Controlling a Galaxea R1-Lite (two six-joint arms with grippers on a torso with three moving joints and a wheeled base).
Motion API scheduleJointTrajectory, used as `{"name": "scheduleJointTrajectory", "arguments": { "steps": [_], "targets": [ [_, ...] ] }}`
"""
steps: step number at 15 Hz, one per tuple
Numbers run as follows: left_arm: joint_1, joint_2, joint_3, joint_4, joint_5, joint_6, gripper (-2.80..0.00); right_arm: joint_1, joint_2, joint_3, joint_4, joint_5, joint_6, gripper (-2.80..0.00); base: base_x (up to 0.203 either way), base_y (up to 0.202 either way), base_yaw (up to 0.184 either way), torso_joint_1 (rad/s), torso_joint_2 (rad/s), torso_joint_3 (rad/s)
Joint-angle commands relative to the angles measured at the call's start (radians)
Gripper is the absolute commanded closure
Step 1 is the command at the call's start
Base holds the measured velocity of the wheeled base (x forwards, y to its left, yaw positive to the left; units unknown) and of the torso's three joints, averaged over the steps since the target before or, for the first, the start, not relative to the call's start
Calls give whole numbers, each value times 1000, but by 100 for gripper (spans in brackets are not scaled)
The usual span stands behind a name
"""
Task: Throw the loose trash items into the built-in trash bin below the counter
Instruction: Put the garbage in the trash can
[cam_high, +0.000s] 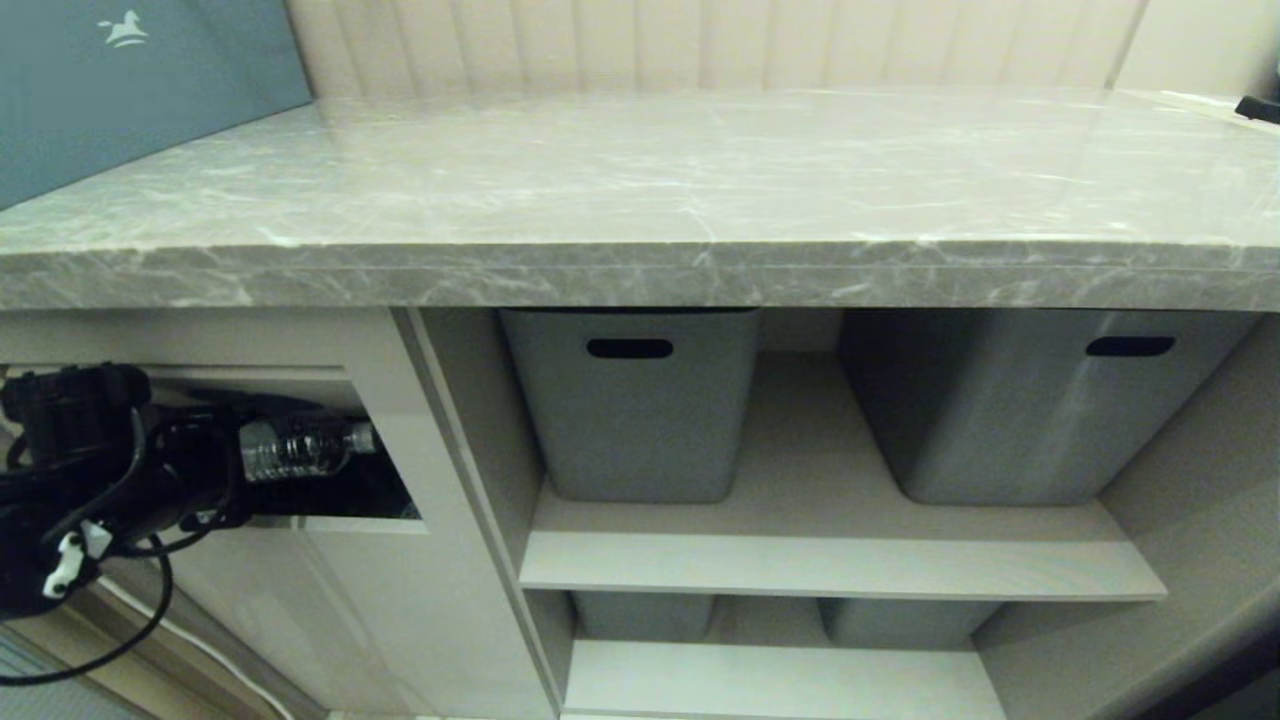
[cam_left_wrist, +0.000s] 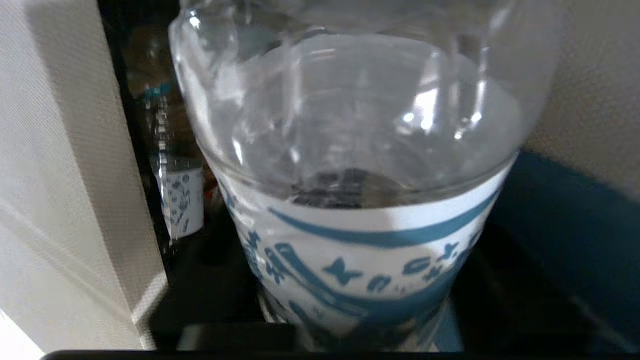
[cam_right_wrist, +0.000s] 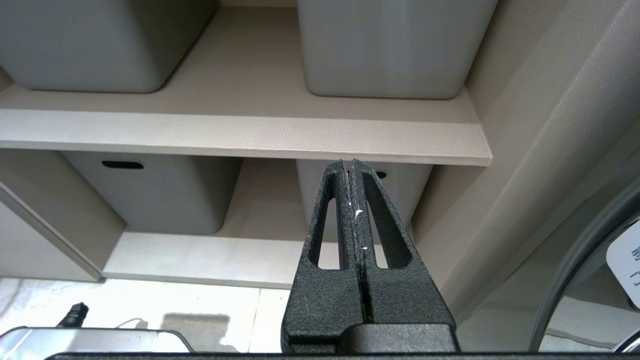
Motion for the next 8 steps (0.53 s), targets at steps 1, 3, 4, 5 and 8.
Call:
{"name": "scheduleJointTrajectory", "arguments": {
  "steps": [1,3,4,5,8],
  "targets": [
    [-11,-2,-1,-5,0,-7,-280,0,0,0,0,0,0,0,0,0,0,0,0,0],
    [-22,-2,-1,-5,0,-5,-280,0,0,0,0,0,0,0,0,0,0,0,0,0],
    [-25,-2,-1,-6,0,1,-280,0,0,0,0,-1,2,0,0,0,0,0,0,0],
    [-29,-2,-1,-6,0,11,-280,0,0,0,0,-1,2,0,0,0,0,0,0,0],
    [-30,1,-9,-6,0,15,-280,0,0,0,0,-1,2,0,0,0,0,0,0,0]
  ]
}}
